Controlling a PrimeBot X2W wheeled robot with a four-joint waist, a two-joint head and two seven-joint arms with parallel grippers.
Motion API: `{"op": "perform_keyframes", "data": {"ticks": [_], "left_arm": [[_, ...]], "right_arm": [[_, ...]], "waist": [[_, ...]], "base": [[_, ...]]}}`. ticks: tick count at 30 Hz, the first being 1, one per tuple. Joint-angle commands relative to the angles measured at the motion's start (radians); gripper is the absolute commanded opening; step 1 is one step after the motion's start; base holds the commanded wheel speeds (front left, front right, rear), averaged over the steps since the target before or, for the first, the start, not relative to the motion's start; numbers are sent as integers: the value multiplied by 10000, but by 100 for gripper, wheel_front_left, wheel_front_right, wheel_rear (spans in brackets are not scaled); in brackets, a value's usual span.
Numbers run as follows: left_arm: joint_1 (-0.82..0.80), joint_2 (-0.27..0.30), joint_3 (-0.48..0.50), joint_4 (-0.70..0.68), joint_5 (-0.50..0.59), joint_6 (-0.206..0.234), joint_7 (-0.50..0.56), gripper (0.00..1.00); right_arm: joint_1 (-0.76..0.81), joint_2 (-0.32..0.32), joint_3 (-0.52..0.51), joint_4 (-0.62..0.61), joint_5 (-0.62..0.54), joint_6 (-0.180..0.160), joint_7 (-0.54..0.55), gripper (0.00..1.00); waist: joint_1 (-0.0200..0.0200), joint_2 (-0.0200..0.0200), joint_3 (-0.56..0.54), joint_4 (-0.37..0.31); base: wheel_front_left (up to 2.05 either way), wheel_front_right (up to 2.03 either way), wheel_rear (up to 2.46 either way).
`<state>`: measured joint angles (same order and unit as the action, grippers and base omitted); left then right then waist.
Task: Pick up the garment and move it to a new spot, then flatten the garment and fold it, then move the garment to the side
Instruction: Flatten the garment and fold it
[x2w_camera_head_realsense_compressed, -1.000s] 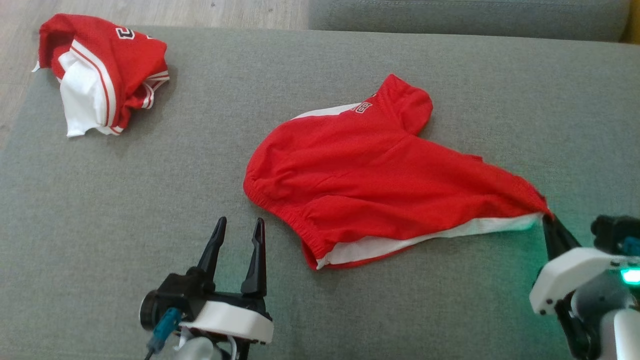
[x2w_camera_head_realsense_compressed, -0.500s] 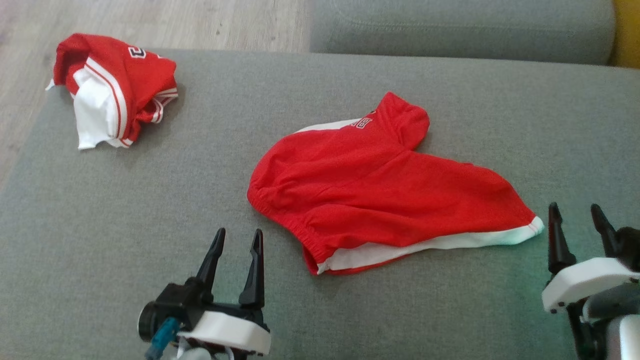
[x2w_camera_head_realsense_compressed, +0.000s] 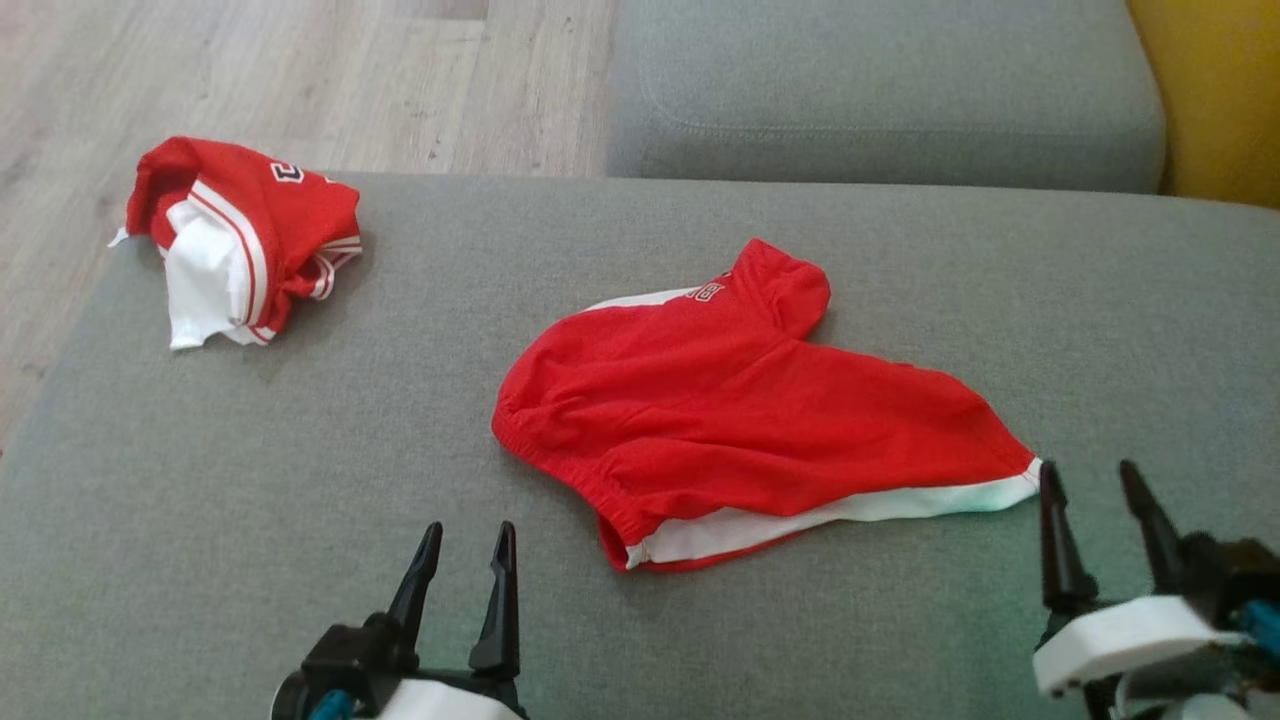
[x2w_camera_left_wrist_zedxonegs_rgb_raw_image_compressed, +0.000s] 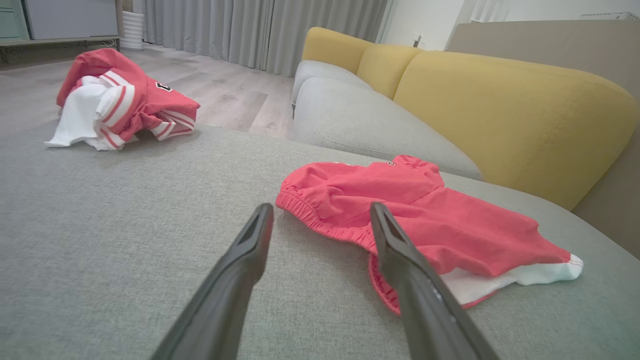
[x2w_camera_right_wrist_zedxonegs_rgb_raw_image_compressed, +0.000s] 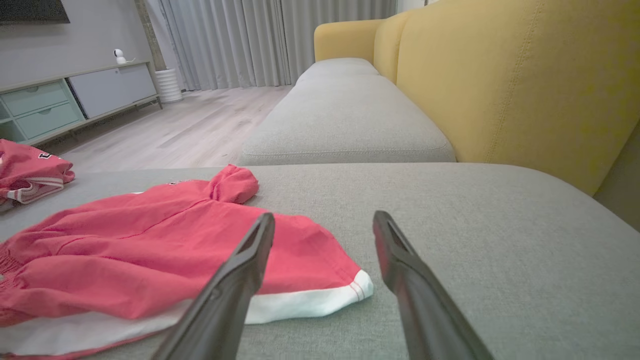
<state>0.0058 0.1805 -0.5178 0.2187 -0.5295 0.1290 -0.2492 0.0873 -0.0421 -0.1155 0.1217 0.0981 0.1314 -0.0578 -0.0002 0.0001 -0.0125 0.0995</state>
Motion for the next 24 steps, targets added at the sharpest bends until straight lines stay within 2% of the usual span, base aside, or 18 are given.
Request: {"op": "perform_keyframes", "data": {"ticks": [1, 19, 24], "left_arm": [[-225, 129, 362, -242, -106, 148, -74, 100], [-117, 293, 343, -382, -111, 369, -23, 100], [-264, 316, -28, -393, 12, 189, 274, 100]], "right_arm": [[-102, -81, 431, -148, 117, -7, -315, 100], [-152, -81, 647, 317, 125, -7, -428, 100], [-266, -81, 662, 255, 56, -7, -402, 100]], "waist": [[2, -1, -104, 12], [2, -1, -106, 18], [2, -1, 69, -77]], "base": [[0, 0, 0], [0, 0, 0], [0, 0, 0]]}}
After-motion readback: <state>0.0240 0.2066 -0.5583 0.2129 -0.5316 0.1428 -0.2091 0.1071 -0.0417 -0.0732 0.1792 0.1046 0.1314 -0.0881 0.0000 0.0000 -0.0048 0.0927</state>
